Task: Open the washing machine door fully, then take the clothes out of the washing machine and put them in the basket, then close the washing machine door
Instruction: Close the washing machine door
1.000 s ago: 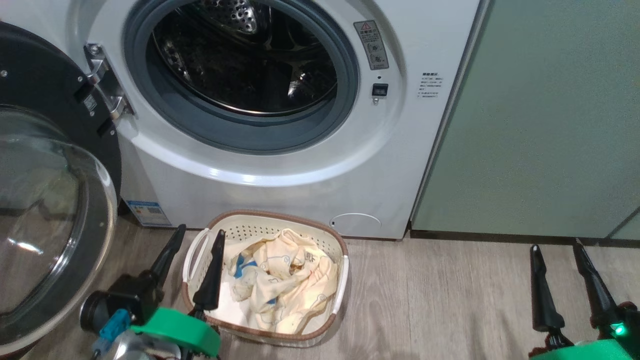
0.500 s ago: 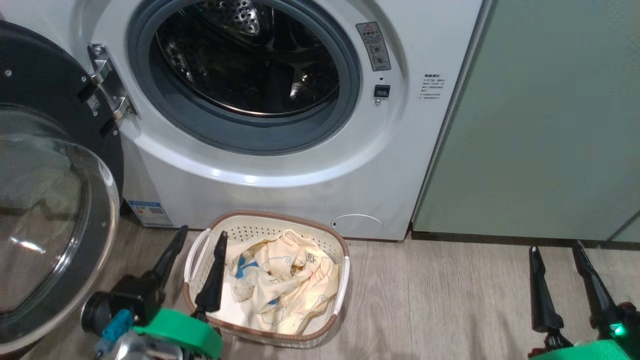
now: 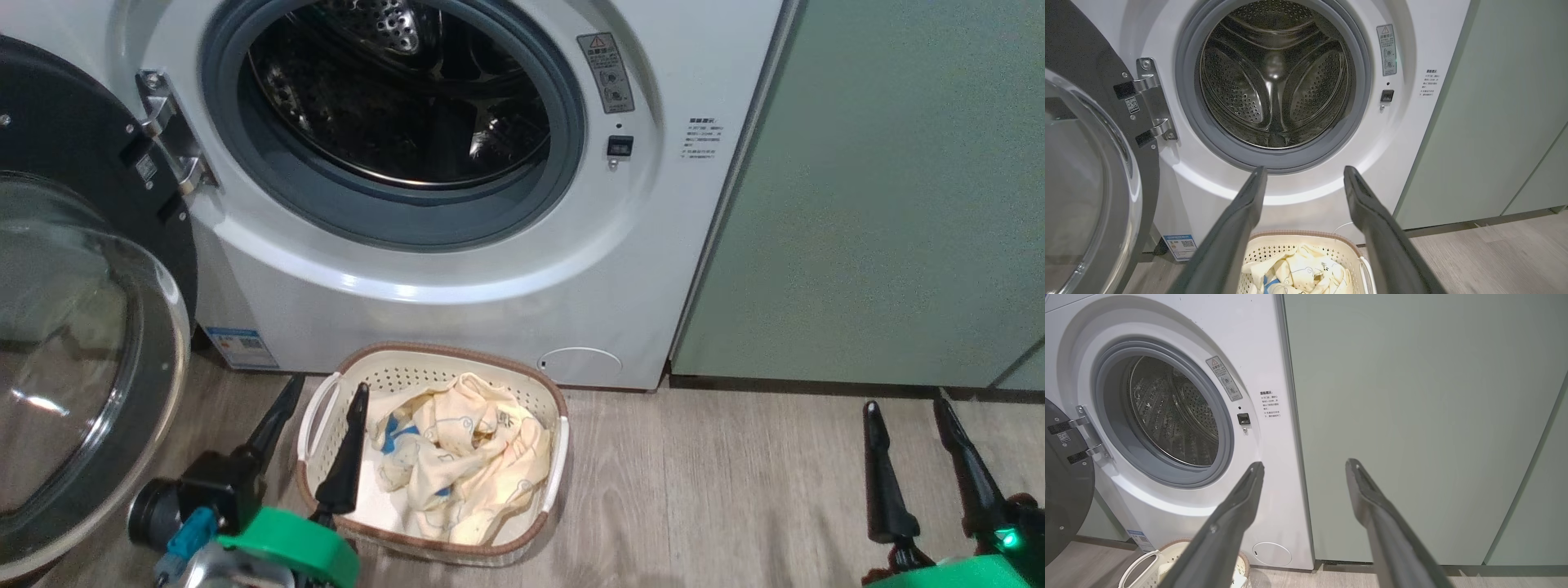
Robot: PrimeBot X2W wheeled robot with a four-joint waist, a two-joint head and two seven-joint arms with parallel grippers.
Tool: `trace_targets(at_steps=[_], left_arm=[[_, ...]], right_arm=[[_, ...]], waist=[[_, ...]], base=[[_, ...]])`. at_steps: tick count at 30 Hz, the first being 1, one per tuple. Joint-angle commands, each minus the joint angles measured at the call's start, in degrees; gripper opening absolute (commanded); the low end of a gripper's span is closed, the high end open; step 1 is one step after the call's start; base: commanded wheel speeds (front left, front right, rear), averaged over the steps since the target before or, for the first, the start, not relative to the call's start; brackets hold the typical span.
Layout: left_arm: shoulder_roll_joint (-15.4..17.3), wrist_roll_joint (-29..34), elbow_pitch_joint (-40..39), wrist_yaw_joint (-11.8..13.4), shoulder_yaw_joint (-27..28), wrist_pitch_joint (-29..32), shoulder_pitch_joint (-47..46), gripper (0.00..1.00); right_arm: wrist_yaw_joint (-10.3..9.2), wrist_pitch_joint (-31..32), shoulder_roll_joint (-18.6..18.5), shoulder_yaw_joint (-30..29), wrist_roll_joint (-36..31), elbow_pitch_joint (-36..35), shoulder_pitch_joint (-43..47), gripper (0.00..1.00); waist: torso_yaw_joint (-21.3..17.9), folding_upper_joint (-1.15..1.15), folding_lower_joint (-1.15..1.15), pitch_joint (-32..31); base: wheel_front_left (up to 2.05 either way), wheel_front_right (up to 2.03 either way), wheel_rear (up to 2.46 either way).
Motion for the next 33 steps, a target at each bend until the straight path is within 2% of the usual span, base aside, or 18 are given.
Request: trace_targets(at_steps=[1, 10, 25, 33], left_arm=[[0.9, 0.6, -2.0, 0.6, 1.8, -0.3, -2.0, 1.00], [1.1, 0.0, -2.2, 1.0, 1.5, -0.4, -1.9, 1.00], [1.7, -0.3, -2.3, 1.3, 0.8, -1.2, -2.4, 1.00], [2.1, -0.6, -2.2, 1.1, 0.4, -1.6, -2.6, 1.00]], right_arm=[[0.08, -0.4, -1.1, 1.1, 0.2, -1.8, -1.5, 1.00], [0.08, -0.4, -0.9, 1.0, 0.1, -1.9, -1.4, 1.00], [0.08, -0.4, -0.9, 0.6, 0.1, -2.1, -1.6, 1.00], [0.08, -0.4, -0.8, 0.5, 0.1, -2.1, -1.5, 1.00]], waist=[[0.0, 0.00, 0.00, 0.0], [-0.1, 0.00, 0.00, -0.3], [-0.1, 0.00, 0.00, 0.1], [0.2, 0.00, 0.00, -0.2]], base=[[-0.07, 0.07, 0.00], [-0.88, 0.88, 0.00], [-1.87, 1.84, 0.02], [-0.73, 0.73, 0.00]])
